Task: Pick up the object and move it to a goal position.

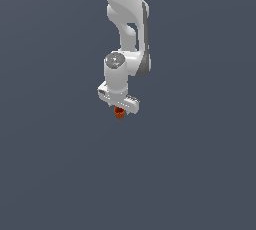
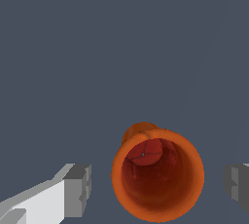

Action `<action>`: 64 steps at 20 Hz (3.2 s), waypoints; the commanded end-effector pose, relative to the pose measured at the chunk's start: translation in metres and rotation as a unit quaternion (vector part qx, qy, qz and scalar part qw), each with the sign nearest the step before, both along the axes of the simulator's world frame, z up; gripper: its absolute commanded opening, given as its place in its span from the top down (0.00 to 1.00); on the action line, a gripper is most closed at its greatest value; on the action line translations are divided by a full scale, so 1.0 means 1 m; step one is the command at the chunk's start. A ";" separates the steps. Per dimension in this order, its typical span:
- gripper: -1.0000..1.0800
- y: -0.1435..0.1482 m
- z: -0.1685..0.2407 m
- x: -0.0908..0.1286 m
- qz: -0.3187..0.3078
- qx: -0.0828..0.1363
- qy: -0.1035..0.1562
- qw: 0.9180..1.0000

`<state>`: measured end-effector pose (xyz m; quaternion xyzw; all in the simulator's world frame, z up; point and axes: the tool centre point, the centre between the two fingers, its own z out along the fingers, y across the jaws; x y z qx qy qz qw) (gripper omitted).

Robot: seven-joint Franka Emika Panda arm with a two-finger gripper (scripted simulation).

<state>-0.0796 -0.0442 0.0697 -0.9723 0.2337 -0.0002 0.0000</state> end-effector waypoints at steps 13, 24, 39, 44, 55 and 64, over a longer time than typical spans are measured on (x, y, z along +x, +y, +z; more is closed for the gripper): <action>1.00 0.000 -0.032 -0.001 -0.002 0.000 0.000 1.000; 1.00 -0.001 -0.027 -0.001 -0.002 0.000 -0.001 1.000; 1.00 -0.030 0.060 -0.007 -0.002 0.000 0.000 1.000; 1.00 -0.047 0.112 -0.010 -0.002 0.001 0.000 1.000; 1.00 -0.084 0.225 -0.017 -0.003 0.001 0.000 1.000; 1.00 -0.114 0.316 -0.021 -0.003 0.000 0.000 1.000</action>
